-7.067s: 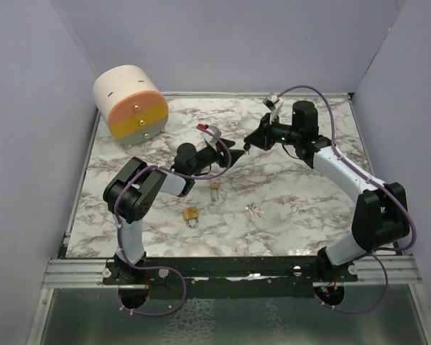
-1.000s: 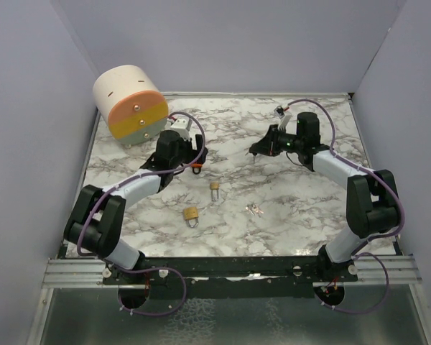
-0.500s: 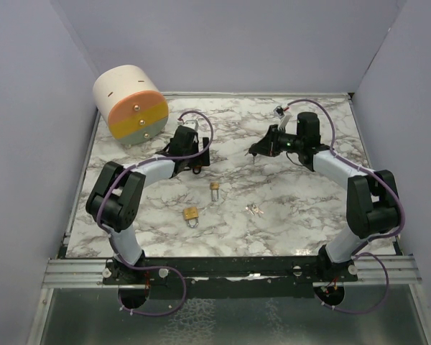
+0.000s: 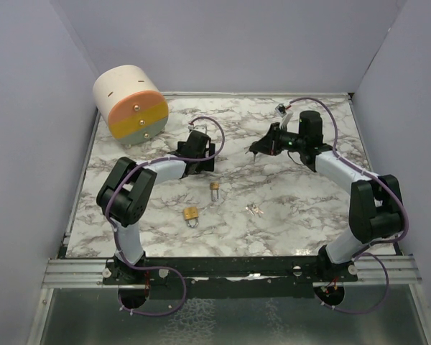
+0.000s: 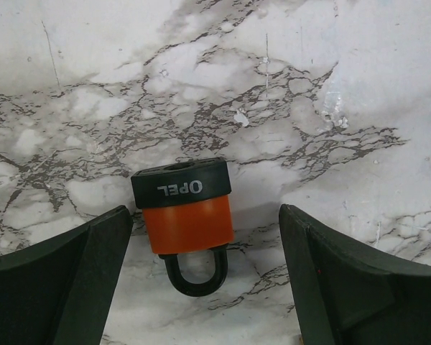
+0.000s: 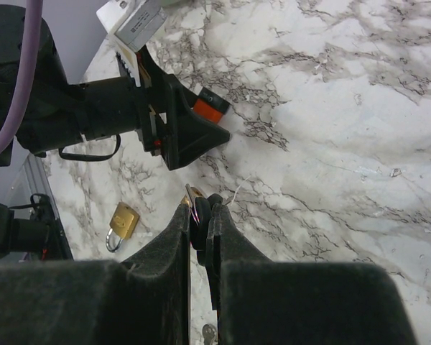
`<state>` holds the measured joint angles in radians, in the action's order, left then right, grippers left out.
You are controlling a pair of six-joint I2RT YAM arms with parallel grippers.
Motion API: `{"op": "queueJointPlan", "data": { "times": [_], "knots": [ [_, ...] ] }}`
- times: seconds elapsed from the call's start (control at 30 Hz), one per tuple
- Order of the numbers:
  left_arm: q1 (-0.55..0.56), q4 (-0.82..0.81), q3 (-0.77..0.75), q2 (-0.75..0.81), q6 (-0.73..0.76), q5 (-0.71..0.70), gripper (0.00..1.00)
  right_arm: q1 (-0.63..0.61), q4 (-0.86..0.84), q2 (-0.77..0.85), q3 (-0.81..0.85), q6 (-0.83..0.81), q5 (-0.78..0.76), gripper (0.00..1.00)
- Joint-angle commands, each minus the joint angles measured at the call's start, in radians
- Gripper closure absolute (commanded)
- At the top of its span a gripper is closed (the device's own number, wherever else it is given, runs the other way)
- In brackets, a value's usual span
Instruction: Unlock with the key
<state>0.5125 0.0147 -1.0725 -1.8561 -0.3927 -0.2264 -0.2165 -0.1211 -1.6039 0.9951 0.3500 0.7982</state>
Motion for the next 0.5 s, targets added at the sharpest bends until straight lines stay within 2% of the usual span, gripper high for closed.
{"op": "queueJointPlan", "data": {
  "times": [0.0, 0.17, 0.27, 0.37, 0.47],
  "knots": [
    [0.004, 0.016, -0.006, -0.018, 0.012, -0.066, 0.15, 0.002, 0.008, 0.035, -0.006, -0.009, 0.008, 0.99],
    [0.004, -0.008, -0.005, -0.04, 0.029, -0.071, 0.19, 0.002, 0.015, 0.033, -0.008, -0.014, 0.009, 0.99],
    [0.004, -0.021, -0.006, -0.052, 0.045, -0.067, 0.28, 0.002, 0.019, 0.03, -0.007, -0.016, 0.007, 0.99],
    [0.004, -0.024, -0.011, -0.06, 0.063, -0.052, 0.48, 0.002, 0.021, 0.029, -0.009, -0.018, 0.005, 0.99],
    [0.004, -0.043, 0.0, -0.048, 0.085, -0.031, 0.77, 0.002, 0.044, 0.029, 0.0, -0.034, -0.016, 0.99]
  ]
}}
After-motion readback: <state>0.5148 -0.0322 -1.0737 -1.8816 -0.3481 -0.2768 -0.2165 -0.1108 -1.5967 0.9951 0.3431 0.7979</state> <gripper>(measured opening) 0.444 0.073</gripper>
